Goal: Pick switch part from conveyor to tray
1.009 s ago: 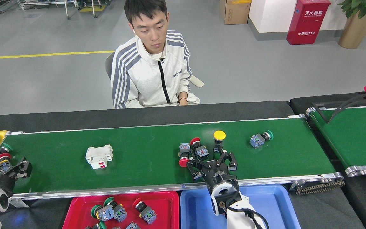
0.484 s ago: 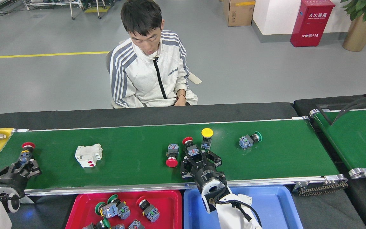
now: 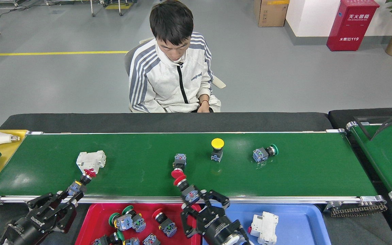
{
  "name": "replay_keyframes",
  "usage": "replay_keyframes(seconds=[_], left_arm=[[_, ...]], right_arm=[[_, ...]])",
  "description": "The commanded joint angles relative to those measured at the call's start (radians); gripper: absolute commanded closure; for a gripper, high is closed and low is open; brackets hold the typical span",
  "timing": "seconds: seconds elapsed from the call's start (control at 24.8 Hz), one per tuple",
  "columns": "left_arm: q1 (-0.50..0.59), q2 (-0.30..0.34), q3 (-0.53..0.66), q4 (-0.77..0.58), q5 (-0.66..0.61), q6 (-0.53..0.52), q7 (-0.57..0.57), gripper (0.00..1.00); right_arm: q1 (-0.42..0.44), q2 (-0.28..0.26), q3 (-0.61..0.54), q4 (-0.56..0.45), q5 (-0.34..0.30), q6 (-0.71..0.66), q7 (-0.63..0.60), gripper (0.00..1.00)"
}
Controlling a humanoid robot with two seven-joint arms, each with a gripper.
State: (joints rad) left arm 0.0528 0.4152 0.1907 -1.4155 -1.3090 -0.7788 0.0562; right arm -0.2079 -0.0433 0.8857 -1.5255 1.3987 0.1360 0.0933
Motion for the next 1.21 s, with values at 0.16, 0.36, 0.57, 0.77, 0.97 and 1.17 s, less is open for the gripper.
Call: replay_keyframes(seconds=[0.16, 0.36, 0.57, 0.77, 0.97, 1.17], left_arm=[[0.042, -0.044, 0.013, -0.092, 0.005, -0.007, 0.001, 0.00], [0.065, -0.087, 0.107, -0.092, -0.001, -0.007, -0.001, 0.00], [0.065, -0.104, 0.141, -0.039, -0.039, 0.233, 0.001, 0.00], [0.029, -0.099, 0.144, 0.004, -0.056, 0.274, -0.001, 0.00], [-0.176, -0.065, 0.131, 0.201, -0.130, 0.299, -0.003, 0.00], [-0.419, -0.012, 0.058, 0.549, -0.165, 0.320, -0.003, 0.00]], right_arm=[[-0.004, 0.008, 0.004, -0.022, 0.003, 0.008, -0.004, 0.00], [0.170, -0.009, -0.188, -0.151, 0.005, 0.220, -0.069, 0.00], [0.352, -0.030, -0.442, -0.154, -0.006, 0.363, -0.293, 0.00], [0.381, 0.016, -0.505, -0.150, -0.007, 0.370, -0.290, 0.00], [0.255, 0.079, -0.488, -0.068, 0.006, 0.372, -0.207, 0.00], [-0.013, 0.126, -0.393, 0.199, -0.006, 0.353, -0.089, 0.00]])
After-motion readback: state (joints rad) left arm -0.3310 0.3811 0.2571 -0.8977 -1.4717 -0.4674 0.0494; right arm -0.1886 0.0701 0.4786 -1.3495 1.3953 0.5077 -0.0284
